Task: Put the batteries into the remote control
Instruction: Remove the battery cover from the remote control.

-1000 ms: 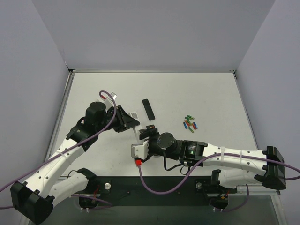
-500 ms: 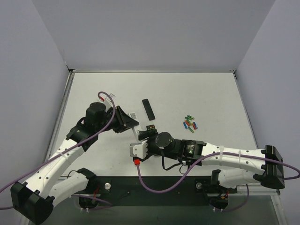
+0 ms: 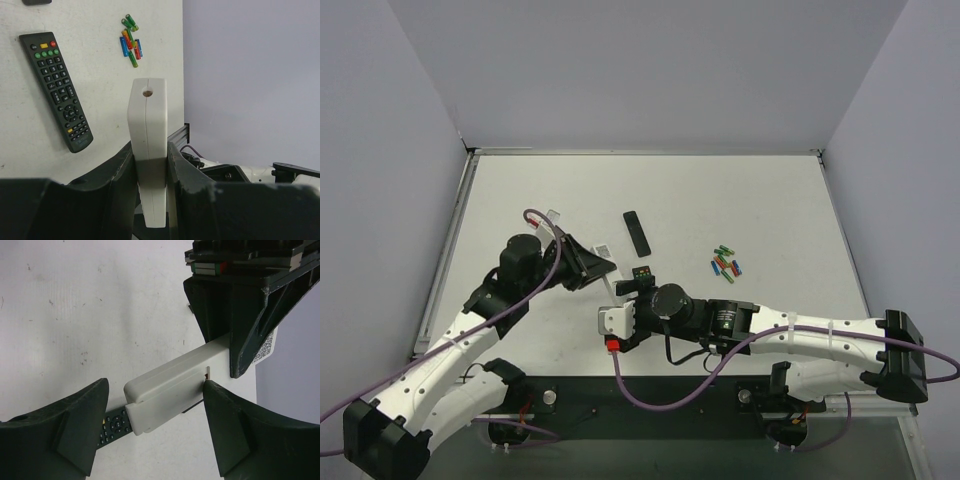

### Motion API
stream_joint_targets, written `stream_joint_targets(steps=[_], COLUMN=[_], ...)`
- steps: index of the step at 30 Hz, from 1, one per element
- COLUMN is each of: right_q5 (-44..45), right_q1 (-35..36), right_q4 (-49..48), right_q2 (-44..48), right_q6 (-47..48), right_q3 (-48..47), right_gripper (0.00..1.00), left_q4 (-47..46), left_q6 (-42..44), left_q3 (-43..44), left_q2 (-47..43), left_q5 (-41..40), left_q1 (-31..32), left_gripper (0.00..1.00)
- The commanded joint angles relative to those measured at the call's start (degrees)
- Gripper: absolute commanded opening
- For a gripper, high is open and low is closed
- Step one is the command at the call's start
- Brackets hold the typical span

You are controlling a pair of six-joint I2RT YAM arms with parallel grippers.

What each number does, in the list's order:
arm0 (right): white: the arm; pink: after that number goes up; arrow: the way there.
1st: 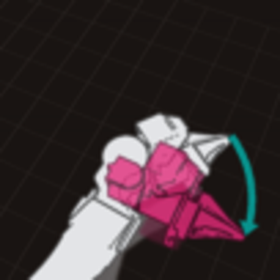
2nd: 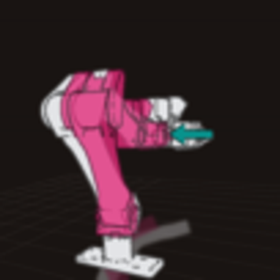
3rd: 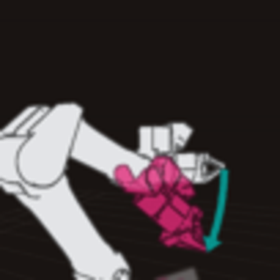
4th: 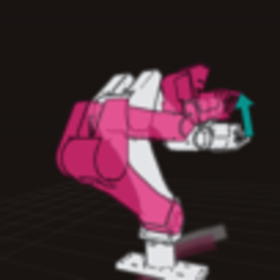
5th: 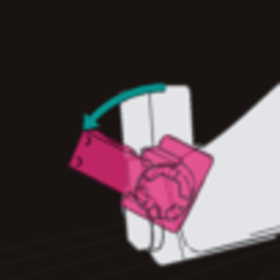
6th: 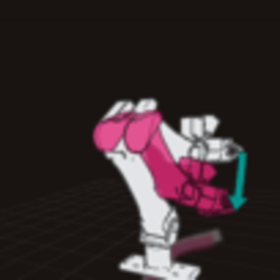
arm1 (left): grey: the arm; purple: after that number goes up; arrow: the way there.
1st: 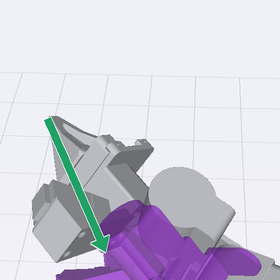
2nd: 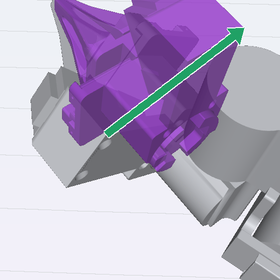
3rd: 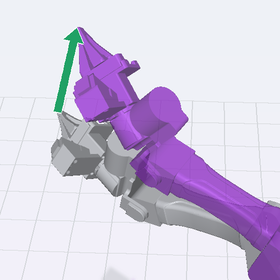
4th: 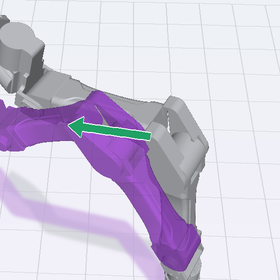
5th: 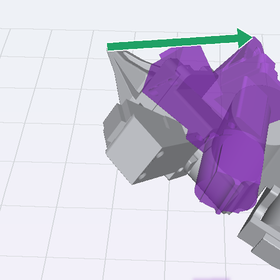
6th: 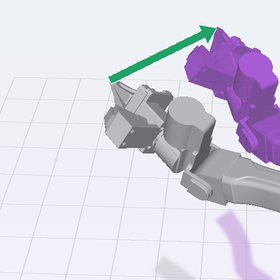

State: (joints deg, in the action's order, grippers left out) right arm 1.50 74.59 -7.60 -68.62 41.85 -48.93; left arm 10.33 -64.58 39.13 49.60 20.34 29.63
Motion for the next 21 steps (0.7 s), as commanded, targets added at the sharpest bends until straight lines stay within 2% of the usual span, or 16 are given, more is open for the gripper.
stream_joint_targets(steps=[1,7,14,17,21], right_q5=[-2.29,-3.43,-4.75,-3.96,-1.67], right_q1=[-0.32,-0.49,-0.32,-0.67,-2.95], right_q4=[-2.51,-2.34,-0.84,-0.67,1.09], right_q2=[1.82,3.57,6.21,8.41,11.31], right_q6=[-1.86,-3.00,-5.72,-10.63,-25.20], right_q3=[0.59,-0.12,0.06,0.06,-0.90], right_gripper=[0.73,0.80,0.80,0.81,0.84], left_q4=[-8.92,-9.10,-11.36,-12.87,-14.02], left_q6=[-3.10,-3.28,-3.45,-3.54,-3.45], left_q3=[-0.55,-1.87,-3.45,-4.42,-5.82], left_q2=[-2.06,-2.49,-2.67,-3.28,-4.34], left_q5=[0.14,-1.26,-2.32,-3.11,-3.99], left_q1=[0.34,0.26,-0.89,-1.24,-1.59], left_gripper=[0.00,0.00,0.00,0.00,0.00])
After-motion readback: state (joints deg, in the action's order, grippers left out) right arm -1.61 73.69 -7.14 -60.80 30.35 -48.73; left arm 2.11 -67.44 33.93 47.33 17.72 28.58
